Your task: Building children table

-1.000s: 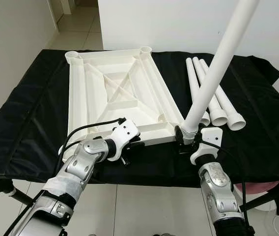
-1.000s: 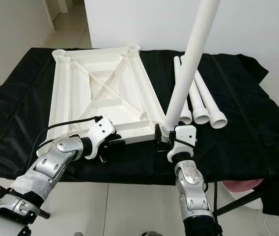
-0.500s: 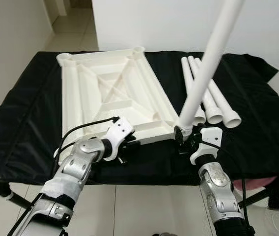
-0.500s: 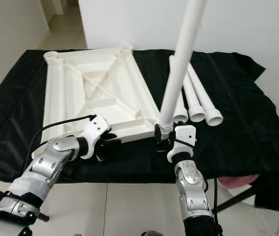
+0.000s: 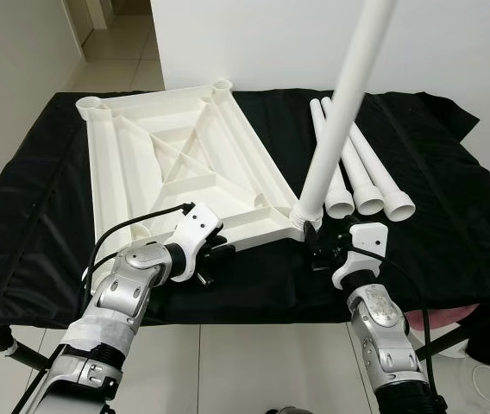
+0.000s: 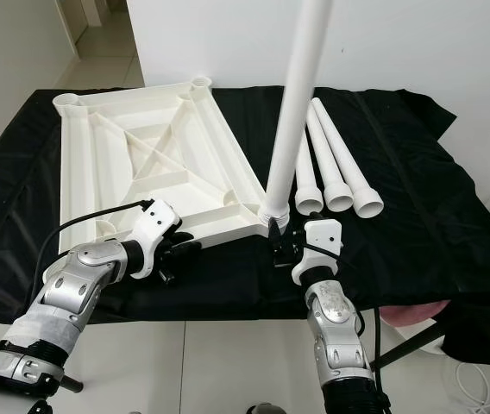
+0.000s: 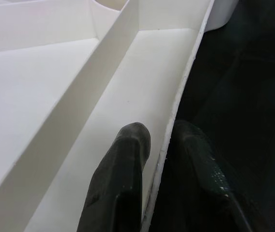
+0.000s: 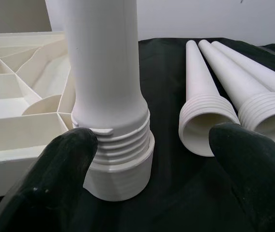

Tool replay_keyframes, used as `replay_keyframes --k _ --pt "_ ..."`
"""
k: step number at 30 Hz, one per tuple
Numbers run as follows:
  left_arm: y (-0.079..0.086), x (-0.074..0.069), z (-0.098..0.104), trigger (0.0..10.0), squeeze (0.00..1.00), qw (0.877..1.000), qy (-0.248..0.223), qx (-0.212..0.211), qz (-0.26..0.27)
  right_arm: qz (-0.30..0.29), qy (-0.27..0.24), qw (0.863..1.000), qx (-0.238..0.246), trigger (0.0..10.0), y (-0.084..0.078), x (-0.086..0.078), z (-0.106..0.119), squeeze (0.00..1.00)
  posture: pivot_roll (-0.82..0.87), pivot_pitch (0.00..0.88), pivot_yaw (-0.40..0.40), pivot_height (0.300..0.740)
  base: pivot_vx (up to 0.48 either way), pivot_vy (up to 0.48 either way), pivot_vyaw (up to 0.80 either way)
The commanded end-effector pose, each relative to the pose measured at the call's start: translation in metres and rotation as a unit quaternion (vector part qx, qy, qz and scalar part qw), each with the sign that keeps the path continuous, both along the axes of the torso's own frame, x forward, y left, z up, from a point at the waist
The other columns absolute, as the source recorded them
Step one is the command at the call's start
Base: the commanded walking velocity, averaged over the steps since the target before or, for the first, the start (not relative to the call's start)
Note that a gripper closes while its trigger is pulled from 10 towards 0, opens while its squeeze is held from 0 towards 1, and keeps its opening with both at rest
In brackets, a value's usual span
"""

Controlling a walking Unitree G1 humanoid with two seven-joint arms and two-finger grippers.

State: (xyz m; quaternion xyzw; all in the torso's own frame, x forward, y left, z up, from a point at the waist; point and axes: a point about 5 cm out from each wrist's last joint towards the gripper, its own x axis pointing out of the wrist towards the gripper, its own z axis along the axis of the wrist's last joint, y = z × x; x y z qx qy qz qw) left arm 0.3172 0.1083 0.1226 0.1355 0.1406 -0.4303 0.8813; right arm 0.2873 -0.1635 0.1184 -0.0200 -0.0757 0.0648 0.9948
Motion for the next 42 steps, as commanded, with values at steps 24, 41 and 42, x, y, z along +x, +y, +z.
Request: replay_keyframes --k 24,41,42 --pt "-0.034 -0.001 -0.005 10.0 0.0 0.997 -0.031 -0.007 0.07 0.004 0.0 1.0 -0.002 10.0 0.003 0.003 -0.001 0.0 -0.05 0.028 0.02 0.74 0.0 0.0 0.0" --pt "-0.04 0.005 -0.001 10.0 0.0 0.995 -0.037 -0.016 0.091 -0.003 -0.008 1.0 0.001 10.0 0.001 0.007 0.004 0.0 -0.04 0.031 0.018 0.74 0.0 0.0 0.0" --pt "-0.041 0.006 0.0 10.0 0.0 0.994 -0.039 -0.019 0.1 -0.003 -0.009 1.0 0.001 10.0 0.001 0.008 0.004 0.0 -0.04 0.031 0.019 0.74 0.0 0.0 0.0"
